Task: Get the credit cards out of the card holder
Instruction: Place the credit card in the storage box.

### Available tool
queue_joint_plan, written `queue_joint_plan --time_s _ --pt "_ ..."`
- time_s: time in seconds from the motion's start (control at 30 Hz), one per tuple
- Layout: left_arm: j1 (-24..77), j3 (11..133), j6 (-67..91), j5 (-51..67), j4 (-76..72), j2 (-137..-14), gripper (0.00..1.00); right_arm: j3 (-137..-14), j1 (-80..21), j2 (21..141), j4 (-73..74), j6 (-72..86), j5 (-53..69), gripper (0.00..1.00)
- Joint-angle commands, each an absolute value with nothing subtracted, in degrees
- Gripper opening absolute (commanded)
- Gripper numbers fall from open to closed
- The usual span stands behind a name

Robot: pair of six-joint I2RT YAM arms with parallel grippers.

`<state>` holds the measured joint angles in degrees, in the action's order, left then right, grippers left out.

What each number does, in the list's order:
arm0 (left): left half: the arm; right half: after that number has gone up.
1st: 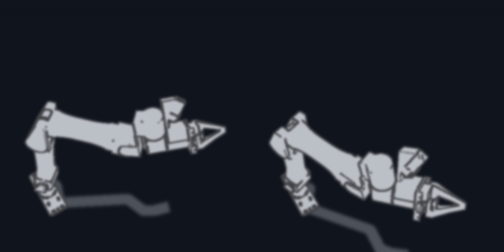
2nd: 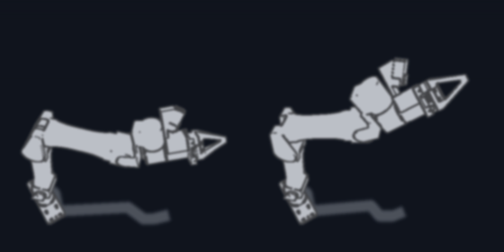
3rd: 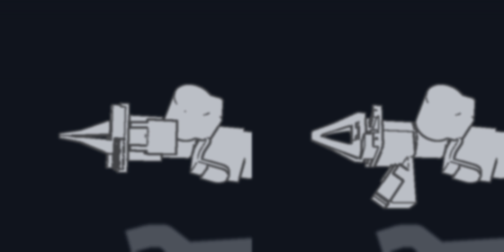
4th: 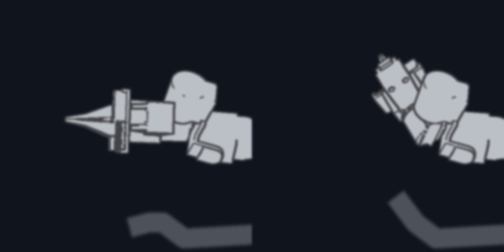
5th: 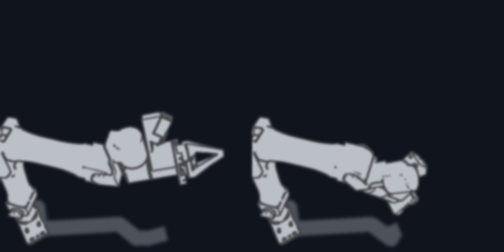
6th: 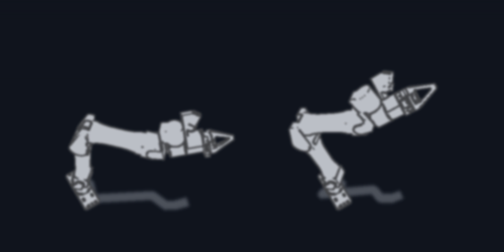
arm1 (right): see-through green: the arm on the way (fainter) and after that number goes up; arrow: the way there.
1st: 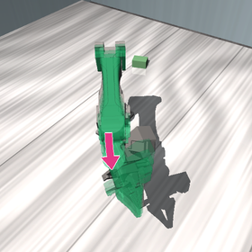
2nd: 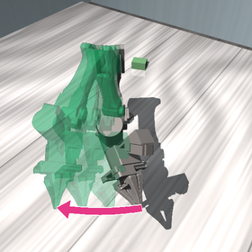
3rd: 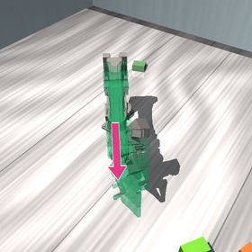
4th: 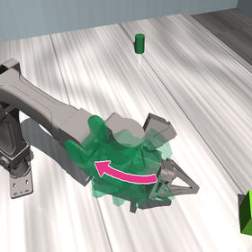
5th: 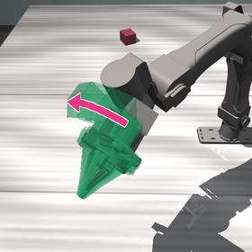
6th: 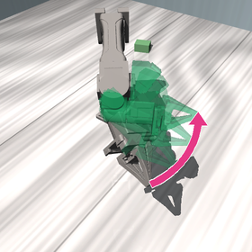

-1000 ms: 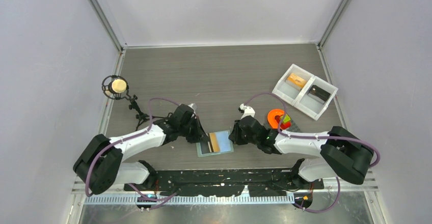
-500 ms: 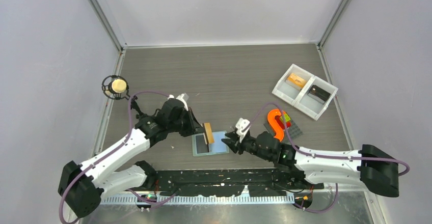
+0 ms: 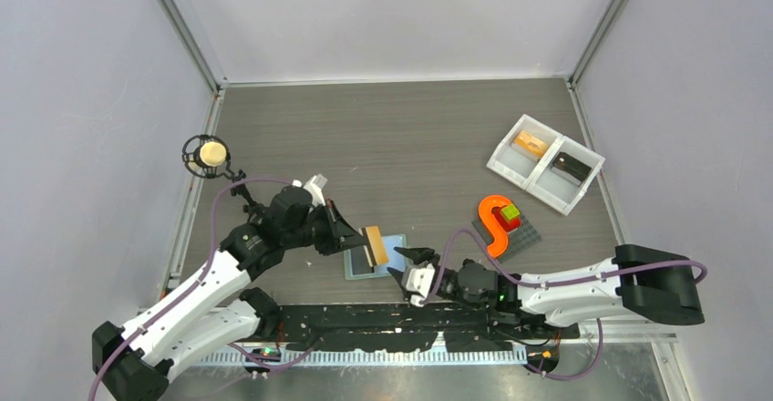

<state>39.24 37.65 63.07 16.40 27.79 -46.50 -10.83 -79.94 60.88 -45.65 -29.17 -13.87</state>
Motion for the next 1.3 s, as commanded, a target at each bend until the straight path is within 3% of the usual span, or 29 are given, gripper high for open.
queue_joint_plan --time_s 0.0,0.07,0.17,0.27,0.33,0.4,0.5,0.6,0.83,1.27 --pt "39.02 35.69 68.6 18.55 24.75 -43.09 0.0 -13.52 -82.5 64.03 -54.75 -38.53 -19.76 0.54" --pt "39.02 35.24 69.53 18.57 24.65 -42.67 0.0 -14.32 -83.66 66.04 -56.81 -40.8 -21.86 0.53" --pt "39.07 34.2 70.67 18.38 24.18 -42.17 0.0 -13.89 -85.09 68.84 -61.52 -42.74 -24.58 0.41" --pt "39.09 32.82 72.12 18.28 22.47 -41.4 0.0 -12.82 -86.08 70.64 -66.59 -43.32 -25.31 0.18" --pt "39.02 32.36 72.54 17.99 22.03 -41.12 0.0 -12.3 -86.84 71.19 -69.26 -43.62 -25.87 0.07" --pt "39.07 32.26 72.35 17.49 21.89 -41.04 0.04 -12.04 -87.35 70.78 -70.5 -43.09 -25.85 0.05" --pt "39.04 33.84 69.24 15.07 23.52 -41.21 0.37 -13.61 -87.45 68.84 -65.36 -36.34 -30.74 0.05" --pt "38.98 37.18 63.55 10.48 29.58 -41.13 0.53 -17.01 -87.22 64.67 -55.04 -27.3 -33.35 0.05" --pt "38.94 42.3 53.55 7.21 33.93 -41.09 0.58 -19.8 -82.25 56.09 -34.92 -10.93 -27.02 0.05" --pt "38.99 43.24 40.54 17.1 30.5 -46.68 0.55 -17.91 -72.17 42.89 -22.81 7.88 -15.18 0.05"
